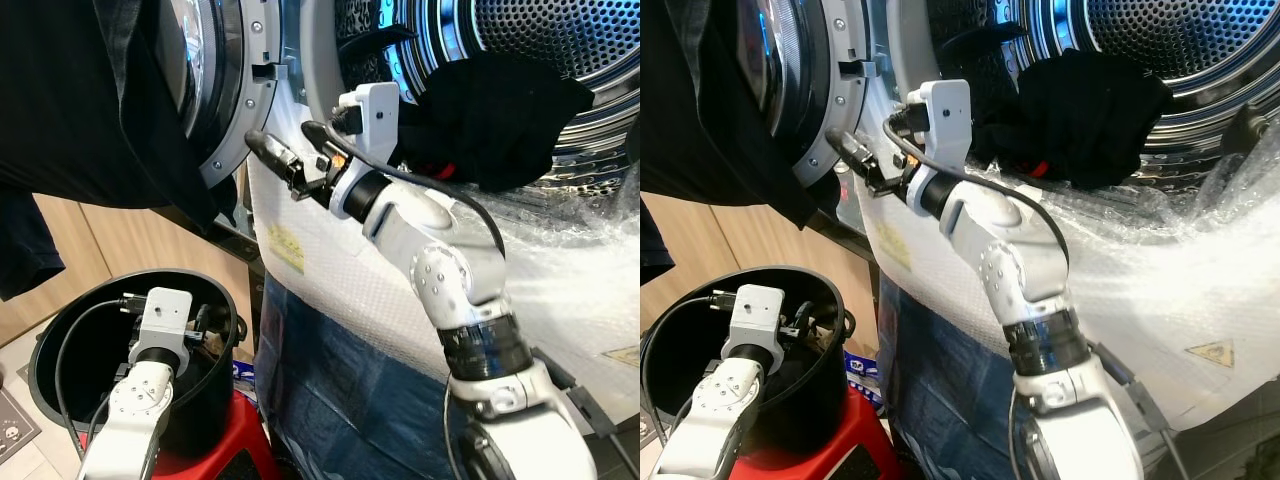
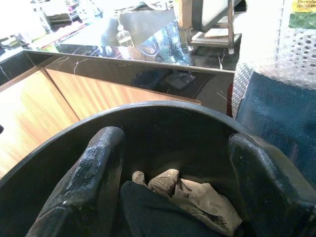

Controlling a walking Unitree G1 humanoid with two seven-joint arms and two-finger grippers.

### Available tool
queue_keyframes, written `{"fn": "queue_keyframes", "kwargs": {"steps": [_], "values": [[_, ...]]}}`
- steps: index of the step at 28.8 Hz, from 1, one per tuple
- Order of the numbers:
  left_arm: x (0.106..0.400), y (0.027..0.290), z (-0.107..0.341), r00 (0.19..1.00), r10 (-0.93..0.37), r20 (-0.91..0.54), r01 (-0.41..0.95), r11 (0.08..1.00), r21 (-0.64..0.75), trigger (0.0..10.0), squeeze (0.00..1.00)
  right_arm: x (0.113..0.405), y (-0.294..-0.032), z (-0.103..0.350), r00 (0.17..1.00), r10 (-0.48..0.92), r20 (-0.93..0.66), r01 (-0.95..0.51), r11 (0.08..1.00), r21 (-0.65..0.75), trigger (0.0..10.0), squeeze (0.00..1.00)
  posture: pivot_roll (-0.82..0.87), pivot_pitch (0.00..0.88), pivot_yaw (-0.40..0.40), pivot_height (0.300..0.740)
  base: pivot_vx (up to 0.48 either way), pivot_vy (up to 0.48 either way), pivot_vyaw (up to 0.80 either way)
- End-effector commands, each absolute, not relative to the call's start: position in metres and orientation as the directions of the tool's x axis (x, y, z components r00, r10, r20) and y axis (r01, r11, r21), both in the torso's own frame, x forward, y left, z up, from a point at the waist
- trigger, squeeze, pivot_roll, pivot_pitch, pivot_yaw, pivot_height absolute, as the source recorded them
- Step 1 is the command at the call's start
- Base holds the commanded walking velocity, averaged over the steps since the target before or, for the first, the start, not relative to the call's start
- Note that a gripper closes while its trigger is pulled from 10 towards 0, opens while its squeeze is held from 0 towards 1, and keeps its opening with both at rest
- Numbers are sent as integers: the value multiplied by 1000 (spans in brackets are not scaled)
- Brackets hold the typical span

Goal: Clothes washing

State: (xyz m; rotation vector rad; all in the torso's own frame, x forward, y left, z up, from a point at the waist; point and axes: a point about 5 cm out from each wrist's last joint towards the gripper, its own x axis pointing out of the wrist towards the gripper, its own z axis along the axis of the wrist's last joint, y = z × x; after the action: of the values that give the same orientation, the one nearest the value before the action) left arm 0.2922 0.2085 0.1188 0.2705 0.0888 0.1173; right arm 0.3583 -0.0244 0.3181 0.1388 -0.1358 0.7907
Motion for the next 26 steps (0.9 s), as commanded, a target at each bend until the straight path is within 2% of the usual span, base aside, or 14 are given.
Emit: {"fn": "queue_keyframes", "kwargs": {"steps": [1, 4, 6, 9, 26], "values": [[292, 208, 122, 989, 135, -57, -114, 953, 279, 10000, 0, 367, -33, 327, 741, 647, 180, -664, 746, 51, 10000, 0, 193, 6, -56, 740, 0, 0, 0], [292, 208, 121, 989, 134, -57, -113, 953, 281, 10000, 0, 373, -40, 330, 759, 626, 181, -642, 765, 50, 10000, 0, 195, 4, -56, 740, 0, 0, 0], [292, 208, 122, 989, 137, -50, -116, 948, 296, 10000, 0, 385, -58, 326, 820, 555, 139, -565, 824, 41, 10000, 0, 200, 4, -63, 740, 0, 0, 0], [292, 208, 123, 989, 139, -48, -119, 949, 292, 10000, 0, 395, -75, 327, 867, 486, 108, -490, 871, 11, 10000, 0, 195, 5, -65, 740, 0, 0, 0], [294, 208, 124, 989, 139, -46, -120, 950, 290, 10000, 0, 416, -117, 352, 924, 370, 102, -350, 922, -166, 10000, 0, 195, 2, -74, 740, 0, 0, 0]]}}
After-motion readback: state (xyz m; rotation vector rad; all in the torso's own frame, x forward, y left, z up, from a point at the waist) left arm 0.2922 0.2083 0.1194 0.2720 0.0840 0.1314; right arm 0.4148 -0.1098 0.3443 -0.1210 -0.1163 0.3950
